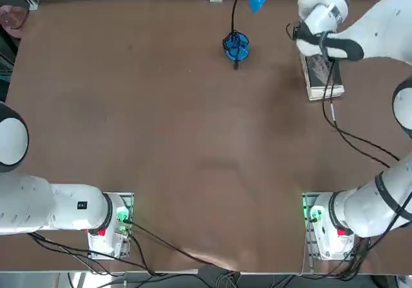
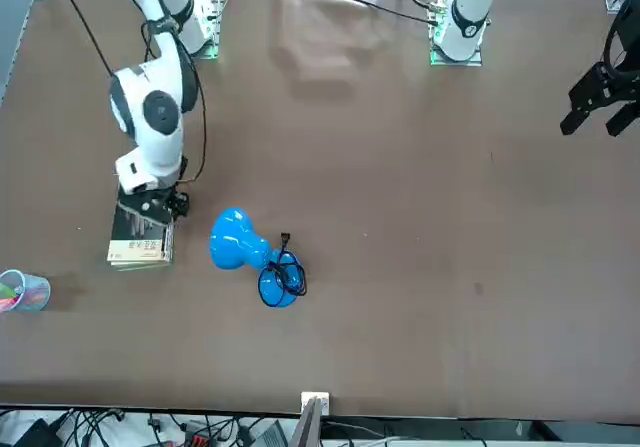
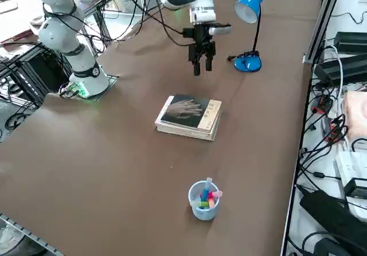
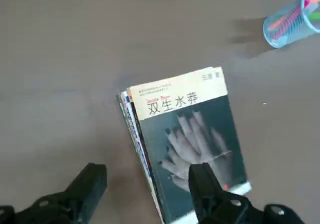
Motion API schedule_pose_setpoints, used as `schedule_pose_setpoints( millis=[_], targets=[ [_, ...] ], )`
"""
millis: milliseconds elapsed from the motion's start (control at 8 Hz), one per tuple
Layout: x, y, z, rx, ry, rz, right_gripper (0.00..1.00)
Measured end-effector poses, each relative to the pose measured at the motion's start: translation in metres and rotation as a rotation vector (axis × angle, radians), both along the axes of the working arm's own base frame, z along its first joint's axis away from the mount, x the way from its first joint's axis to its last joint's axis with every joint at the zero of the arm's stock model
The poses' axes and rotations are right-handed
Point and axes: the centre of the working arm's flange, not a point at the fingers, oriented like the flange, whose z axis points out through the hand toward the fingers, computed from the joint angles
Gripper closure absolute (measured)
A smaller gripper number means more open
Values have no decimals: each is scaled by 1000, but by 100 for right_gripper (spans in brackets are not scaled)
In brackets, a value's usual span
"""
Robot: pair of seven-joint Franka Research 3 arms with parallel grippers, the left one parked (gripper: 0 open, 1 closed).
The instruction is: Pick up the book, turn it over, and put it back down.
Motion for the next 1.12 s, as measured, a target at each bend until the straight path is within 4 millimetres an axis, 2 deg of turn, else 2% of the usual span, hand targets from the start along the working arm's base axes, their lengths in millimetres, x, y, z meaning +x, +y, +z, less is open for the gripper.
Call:
schedule_pose_setpoints(
  millis=[375, 625, 875, 1000, 1125],
  targets=[
    [6, -19, 84, 95, 143, 57, 0],
    [18, -61, 148, 219, 205, 138, 0],
    [19, -110, 194, 317, 252, 250, 0],
    [16, -125, 217, 349, 250, 292, 0],
    [10, -130, 241, 365, 224, 306, 0]
  ],
)
